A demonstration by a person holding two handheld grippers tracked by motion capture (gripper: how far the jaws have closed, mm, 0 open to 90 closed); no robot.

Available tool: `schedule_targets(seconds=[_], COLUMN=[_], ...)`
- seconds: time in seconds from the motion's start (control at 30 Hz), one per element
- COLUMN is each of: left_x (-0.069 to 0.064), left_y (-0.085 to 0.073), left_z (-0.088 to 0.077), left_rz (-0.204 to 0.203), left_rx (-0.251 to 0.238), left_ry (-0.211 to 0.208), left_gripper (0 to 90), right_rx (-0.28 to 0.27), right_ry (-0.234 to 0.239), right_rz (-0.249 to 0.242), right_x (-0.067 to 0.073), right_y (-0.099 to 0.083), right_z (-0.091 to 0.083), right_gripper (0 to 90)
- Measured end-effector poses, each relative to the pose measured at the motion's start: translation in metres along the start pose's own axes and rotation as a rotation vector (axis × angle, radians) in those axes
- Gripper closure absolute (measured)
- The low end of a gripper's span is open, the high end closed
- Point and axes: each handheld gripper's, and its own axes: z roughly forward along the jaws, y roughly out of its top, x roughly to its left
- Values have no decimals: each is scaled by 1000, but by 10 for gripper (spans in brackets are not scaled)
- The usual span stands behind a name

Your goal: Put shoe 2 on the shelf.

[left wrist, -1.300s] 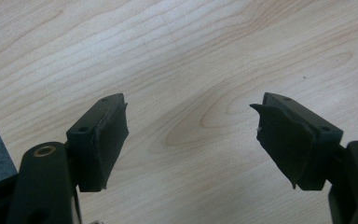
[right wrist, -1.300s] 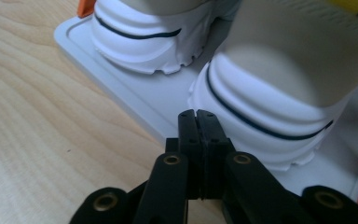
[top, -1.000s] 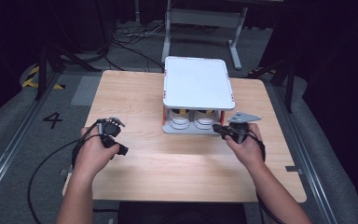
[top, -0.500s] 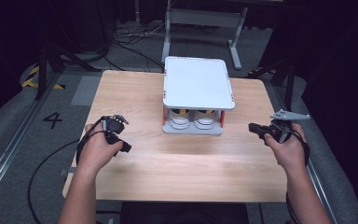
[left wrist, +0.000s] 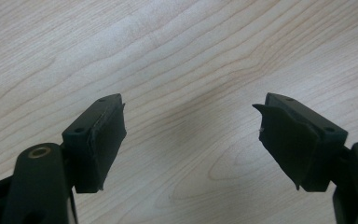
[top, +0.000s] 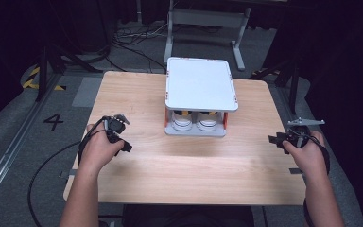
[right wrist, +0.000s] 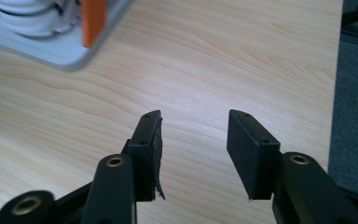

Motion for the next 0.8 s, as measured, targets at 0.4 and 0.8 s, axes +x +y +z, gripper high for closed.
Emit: schedule_targets(seconds=[0.4,0.8], left_x=[11,12], left_y=[-2,-2], left_z=[15,17], left_rz=[1,20], left_rx=[-27,-38], left_ry=[-14,-17], left_gripper=[205,193], right_rx=[-41,-90], right_ry=[-7,1], right_rz=[-10,-23], right_x=[-16,-13], right_y=[-27,-32], right_z=[54,69], right_gripper=[347,291])
